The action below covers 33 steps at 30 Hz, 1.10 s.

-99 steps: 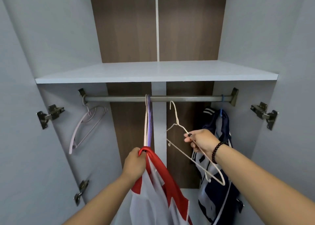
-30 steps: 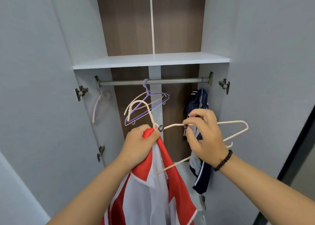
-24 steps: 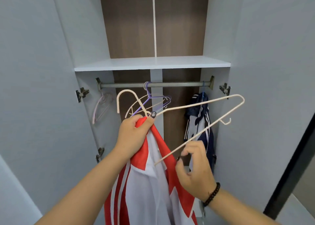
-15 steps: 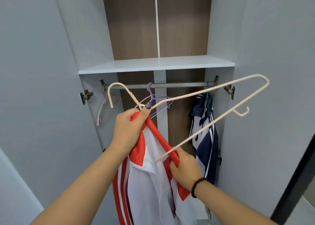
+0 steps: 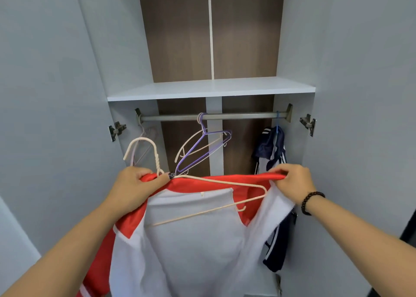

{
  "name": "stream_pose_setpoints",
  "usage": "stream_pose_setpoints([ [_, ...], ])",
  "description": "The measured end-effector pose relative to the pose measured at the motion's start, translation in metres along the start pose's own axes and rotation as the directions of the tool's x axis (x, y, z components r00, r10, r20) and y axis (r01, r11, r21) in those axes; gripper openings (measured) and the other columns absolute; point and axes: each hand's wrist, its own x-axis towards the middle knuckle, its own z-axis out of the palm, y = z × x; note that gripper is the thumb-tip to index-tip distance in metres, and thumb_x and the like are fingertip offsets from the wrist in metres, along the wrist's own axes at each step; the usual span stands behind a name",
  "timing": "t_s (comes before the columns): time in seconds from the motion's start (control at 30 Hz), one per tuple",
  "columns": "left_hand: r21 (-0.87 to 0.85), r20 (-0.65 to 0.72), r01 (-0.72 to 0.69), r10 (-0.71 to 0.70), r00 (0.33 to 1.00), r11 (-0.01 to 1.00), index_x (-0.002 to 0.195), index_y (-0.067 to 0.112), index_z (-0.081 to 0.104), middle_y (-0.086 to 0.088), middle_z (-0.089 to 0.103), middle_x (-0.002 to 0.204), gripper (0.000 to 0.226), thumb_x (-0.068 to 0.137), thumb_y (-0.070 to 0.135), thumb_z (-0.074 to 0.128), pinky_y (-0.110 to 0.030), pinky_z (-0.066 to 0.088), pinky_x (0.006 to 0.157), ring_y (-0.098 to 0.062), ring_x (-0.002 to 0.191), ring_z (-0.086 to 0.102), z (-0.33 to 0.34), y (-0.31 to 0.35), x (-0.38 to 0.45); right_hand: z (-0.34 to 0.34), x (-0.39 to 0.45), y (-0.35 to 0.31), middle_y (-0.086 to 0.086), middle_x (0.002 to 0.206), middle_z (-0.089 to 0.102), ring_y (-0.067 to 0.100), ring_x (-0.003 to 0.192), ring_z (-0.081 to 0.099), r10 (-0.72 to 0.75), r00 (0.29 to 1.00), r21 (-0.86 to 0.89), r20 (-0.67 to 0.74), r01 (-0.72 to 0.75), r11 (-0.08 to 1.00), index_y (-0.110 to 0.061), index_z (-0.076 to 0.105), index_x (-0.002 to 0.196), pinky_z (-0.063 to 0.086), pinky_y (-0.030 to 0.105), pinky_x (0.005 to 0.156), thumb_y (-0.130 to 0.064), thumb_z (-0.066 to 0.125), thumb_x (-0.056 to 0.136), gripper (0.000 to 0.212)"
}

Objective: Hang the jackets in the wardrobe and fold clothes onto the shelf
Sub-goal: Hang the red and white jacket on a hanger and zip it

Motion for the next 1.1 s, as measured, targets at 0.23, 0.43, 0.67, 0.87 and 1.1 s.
stream_pose_setpoints([
  [0.23, 0.131, -0.058, -0.007, 0.015, 0.998, 0.991, 0.048, 0.020, 0.047, -0.001, 0.041, 0.040, 0.054, 0.077, 0.060, 0.068, -0.022, 0.034, 0.044, -0.010, 0.040, 0.041, 0.004, -0.012, 0.003, -0.005, 0.002, -0.024, -0.016, 0.067, 0.066, 0.000, 0.070, 0.059, 0.034, 0.999, 0.163, -0.020, -0.031, 0.986, -0.033, 0.069, 0.066, 0.040, 0.009, 0.063, -0.012, 0.078, 0.076, 0.025],
  [0.43, 0.202, -0.095, 0.052, -0.033, 0.995, 0.978, 0.050, 0.017, 0.048, -0.001, 0.048, 0.043, 0.060, 0.074, 0.071, 0.060, -0.033, 0.044, 0.051, -0.014, 0.047, 0.050, 0.027, -0.005, 0.002, -0.008, -0.006, -0.050, -0.014, 0.065, 0.063, -0.001, 0.067, 0.056, 0.034, 0.999, 0.134, 0.000, -0.033, 0.990, -0.021, 0.072, 0.069, 0.038, 0.004, 0.056, -0.015, 0.072, 0.082, 0.014],
  [0.67, 0.180, -0.048, 0.056, -0.049, 0.998, 0.982, 0.052, 0.014, 0.054, 0.000, 0.053, 0.048, 0.058, 0.081, 0.065, 0.056, -0.025, 0.036, 0.047, -0.014, 0.051, 0.054, 0.071, 0.030, 0.005, 0.008, -0.021, -0.085, -0.002, 0.094, 0.069, 0.015, 0.091, 0.059, 0.125, 0.992, 0.256, 0.004, -0.122, 0.959, -0.014, 0.073, 0.097, 0.048, 0.029, 0.084, -0.007, 0.051, 0.089, 0.024],
  [0.87, 0.093, -0.020, 0.053, -0.051, 0.998, 0.994, 0.053, 0.011, 0.051, -0.001, 0.052, 0.048, 0.061, 0.083, 0.064, 0.057, -0.028, 0.040, 0.049, -0.015, 0.053, 0.054, 0.097, 0.036, 0.009, 0.029, -0.050, -0.088, -0.003, 0.102, 0.066, 0.017, 0.094, 0.060, 0.084, 0.996, 0.218, -0.017, -0.078, 0.973, -0.024, 0.063, 0.115, 0.047, 0.021, 0.075, -0.011, 0.045, 0.094, 0.031],
  [1.1, -0.026, 0.028, 0.048, -0.047, 0.998, 0.999, 0.046, 0.024, 0.045, 0.010, 0.048, 0.044, 0.054, 0.084, 0.061, 0.056, -0.027, 0.032, 0.047, -0.011, 0.042, 0.040, 0.114, 0.036, 0.006, 0.049, -0.098, -0.104, 0.006, 0.115, 0.067, 0.029, 0.098, 0.063, -0.145, 0.982, 0.097, 0.122, 0.133, 0.986, -0.032, 0.033, 0.144, 0.051, 0.046, 0.083, -0.022, 0.044, 0.096, 0.050],
])
